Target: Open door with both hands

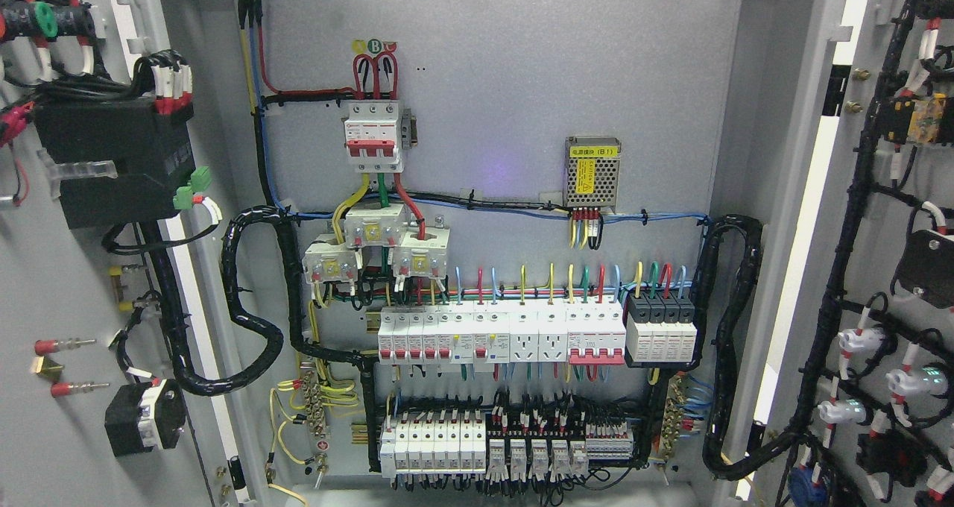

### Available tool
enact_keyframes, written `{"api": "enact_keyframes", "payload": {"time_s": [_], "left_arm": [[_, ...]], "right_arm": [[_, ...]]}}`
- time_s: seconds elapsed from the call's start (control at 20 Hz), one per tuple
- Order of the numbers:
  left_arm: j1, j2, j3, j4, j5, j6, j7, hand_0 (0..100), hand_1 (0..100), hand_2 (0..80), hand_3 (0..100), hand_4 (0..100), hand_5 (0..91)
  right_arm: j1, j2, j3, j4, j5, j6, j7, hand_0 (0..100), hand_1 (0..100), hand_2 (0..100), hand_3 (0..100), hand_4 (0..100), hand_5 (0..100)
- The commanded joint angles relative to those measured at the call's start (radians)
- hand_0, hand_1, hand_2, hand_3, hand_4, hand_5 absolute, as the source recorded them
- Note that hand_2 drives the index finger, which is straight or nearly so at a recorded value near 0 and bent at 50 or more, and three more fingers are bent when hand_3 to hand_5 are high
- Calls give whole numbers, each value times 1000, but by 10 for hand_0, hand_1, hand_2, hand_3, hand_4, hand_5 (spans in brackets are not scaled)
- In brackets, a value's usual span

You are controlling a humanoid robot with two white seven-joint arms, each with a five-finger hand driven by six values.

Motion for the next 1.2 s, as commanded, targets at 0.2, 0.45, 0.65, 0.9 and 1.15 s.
{"api": "enact_keyframes", "payload": {"time_s": [0.2,0.45,0.65,0.9,1.15], "left_arm": [[-57,23,34,-116,-4,-137,-1,0,0,0,0,30,0],[-85,21,67,-130,-5,-219,-1,0,0,0,0,30,0],[-105,15,111,-161,-1,-253,1,0,0,0,0,30,0],[-139,14,136,-194,2,-264,4,0,0,0,0,31,0],[-168,17,189,-205,21,-333,33,0,0,0,0,31,0]], "right_arm": [[3,-37,-147,-135,1,-52,-1,107,0,0,0,0,0],[-1,-33,-218,-150,-1,-55,-1,107,0,0,0,0,0],[-1,-34,-256,-152,-10,-66,-3,107,0,0,0,0,0],[-10,-36,-272,-152,-15,-78,-38,106,0,0,0,0,0],[-10,-43,-296,-150,-73,-78,-41,106,0,0,0,0,0]]}}
